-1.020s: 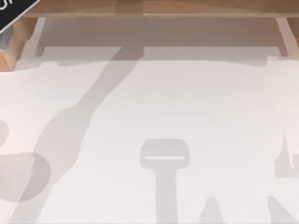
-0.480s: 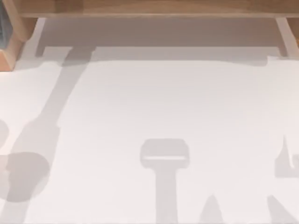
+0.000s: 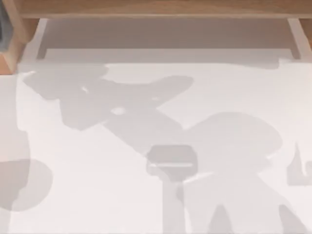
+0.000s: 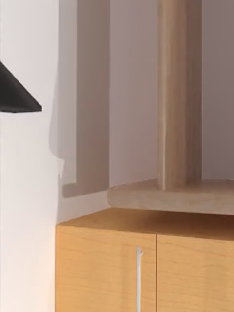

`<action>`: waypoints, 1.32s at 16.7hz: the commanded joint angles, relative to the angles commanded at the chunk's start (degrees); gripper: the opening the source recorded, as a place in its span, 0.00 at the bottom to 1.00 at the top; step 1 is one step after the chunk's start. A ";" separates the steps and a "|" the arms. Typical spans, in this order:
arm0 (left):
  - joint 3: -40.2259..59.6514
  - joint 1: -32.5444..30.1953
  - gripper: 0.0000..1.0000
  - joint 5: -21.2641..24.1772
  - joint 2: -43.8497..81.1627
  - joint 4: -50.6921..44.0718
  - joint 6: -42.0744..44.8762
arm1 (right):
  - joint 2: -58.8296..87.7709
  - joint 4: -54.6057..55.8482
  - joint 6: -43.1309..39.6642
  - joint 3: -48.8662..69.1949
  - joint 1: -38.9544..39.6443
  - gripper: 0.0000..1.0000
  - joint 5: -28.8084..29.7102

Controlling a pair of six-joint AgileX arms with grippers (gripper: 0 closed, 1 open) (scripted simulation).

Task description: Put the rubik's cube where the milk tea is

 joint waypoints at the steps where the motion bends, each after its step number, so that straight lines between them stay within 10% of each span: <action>1: -2.61 3.49 0.00 1.75 0.80 -3.91 2.04 | 0.00 0.00 0.00 0.00 0.00 1.00 0.00; 9: -20.18 21.49 0.00 14.35 8.53 -27.68 13.70 | 0.00 0.00 0.00 0.00 0.00 1.00 0.00; 22: -21.41 22.82 0.00 15.46 8.48 -28.02 14.67 | 0.00 0.00 0.00 0.00 0.00 1.00 0.00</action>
